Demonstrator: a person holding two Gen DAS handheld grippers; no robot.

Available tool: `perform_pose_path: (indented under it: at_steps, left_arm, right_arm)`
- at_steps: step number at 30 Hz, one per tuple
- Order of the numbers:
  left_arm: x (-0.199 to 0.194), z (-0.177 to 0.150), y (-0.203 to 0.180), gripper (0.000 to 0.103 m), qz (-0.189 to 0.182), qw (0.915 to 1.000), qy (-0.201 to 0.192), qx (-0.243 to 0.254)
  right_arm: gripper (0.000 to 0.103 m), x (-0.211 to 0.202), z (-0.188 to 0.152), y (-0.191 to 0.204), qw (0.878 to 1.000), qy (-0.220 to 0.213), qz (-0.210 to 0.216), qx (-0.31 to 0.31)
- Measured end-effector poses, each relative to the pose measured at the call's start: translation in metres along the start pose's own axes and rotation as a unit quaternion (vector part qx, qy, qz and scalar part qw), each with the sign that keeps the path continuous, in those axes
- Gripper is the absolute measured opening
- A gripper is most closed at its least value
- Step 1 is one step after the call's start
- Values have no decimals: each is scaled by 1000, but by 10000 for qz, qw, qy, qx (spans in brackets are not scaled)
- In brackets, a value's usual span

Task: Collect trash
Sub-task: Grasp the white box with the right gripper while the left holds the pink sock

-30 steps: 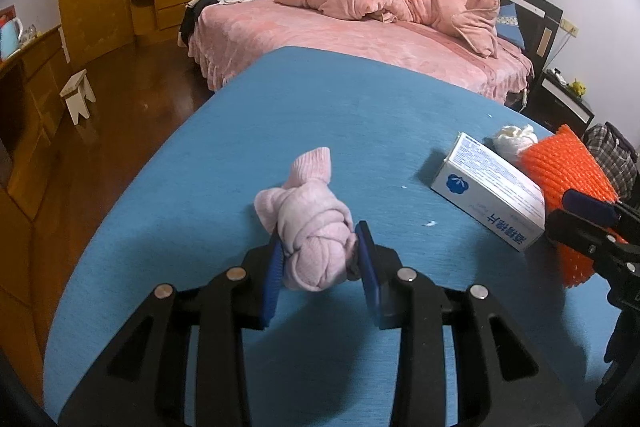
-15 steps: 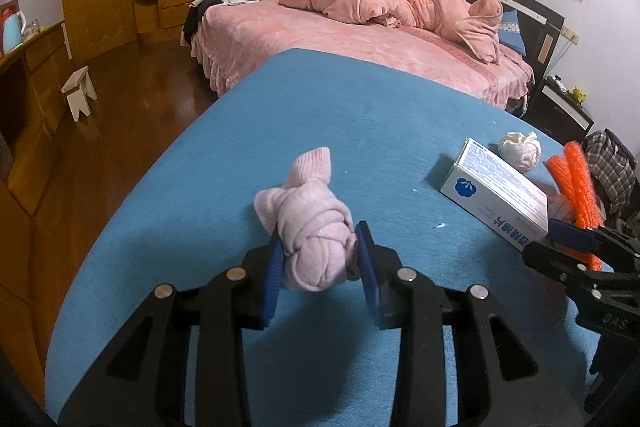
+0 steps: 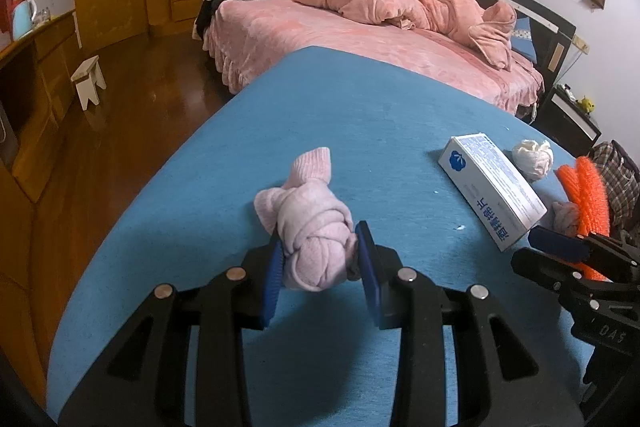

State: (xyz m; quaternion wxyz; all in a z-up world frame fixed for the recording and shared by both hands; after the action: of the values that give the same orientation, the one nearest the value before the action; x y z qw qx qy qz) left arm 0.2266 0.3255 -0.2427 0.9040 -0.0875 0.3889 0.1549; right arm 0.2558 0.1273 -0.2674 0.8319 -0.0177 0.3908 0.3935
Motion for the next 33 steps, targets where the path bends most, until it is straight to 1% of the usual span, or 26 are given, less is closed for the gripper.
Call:
perform_pose_path:
  at_steps: [4, 6, 8, 10, 13, 17, 21, 22, 25, 26, 28, 30, 31, 32, 33]
  left_arm:
    - [1, 0, 0, 34, -11, 10000, -7, 33]
    - [1, 1, 0, 34, -22, 10000, -9, 31]
    - [2, 2, -1, 34, -21, 10000, -9, 32]
    - [1, 2, -1, 34, -15, 10000, -8, 33]
    - [2, 2, -1, 34, -18, 10000, 1, 9]
    - [5, 1, -1, 34, -9, 10000, 35, -25]
    - [7, 0, -3, 34, -2, 10000, 53, -14]
    - [7, 0, -3, 34, -1, 10000, 51, -19]
    - [7, -1, -3, 34, 2, 10000, 61, -19]
    - [7, -1, -4, 34, 1, 10000, 66, -19]
    - [8, -2, -4, 34, -2, 10000, 65, -24]
    - [9, -2, -4, 34, -2, 10000, 63, -39]
    - [9, -3, -4, 34, 0, 10000, 59, -60]
    - [9, -3, -3, 34, 3, 10000, 54, -79]
    - [9, -4, -3, 34, 6, 9999, 49, -99]
  right_arm:
    - [44, -7, 0, -13, 9996, -16, -152, 250]
    - [48, -8, 3, -18, 9993, -52, -229, 302]
    - [56, -7, 5, -21, 9991, -67, -279, 313]
    - [60, -4, 8, -21, 9991, -75, -313, 286]
    - [69, 2, 12, -19, 9990, -92, -368, 247]
    - [69, 13, 18, -23, 9985, -47, -473, 262]
    - [69, 14, 24, -26, 9981, -67, -541, 283]
    - [71, 12, 25, -27, 9980, -84, -566, 274]
    - [83, 11, 27, -34, 9966, -145, -745, 311]
    - [83, 12, 27, -36, 9964, -141, -769, 336]
    - [83, 16, 29, -40, 9968, -74, -699, 382]
    - [80, 19, 30, -39, 9974, -18, -632, 338]
    - [71, 21, 30, -36, 9980, 21, -532, 328]
    - [67, 22, 30, -33, 9986, 58, -414, 324]
    - [66, 23, 30, -28, 9991, 87, -292, 291]
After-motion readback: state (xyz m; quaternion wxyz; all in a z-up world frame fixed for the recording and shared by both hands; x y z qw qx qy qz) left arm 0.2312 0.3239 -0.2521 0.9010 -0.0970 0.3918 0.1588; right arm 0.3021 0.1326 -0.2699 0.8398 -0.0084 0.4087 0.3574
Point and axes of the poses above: each gripper's, at about its wrist camera, not at the fingertips, and x roughly the way its jaws point, y to its left, z to its top, the point moved 8 cm from there along x, roughly the way its jaws point, and after that the axes turned 7 degrees about z, right-handed, at the moved point
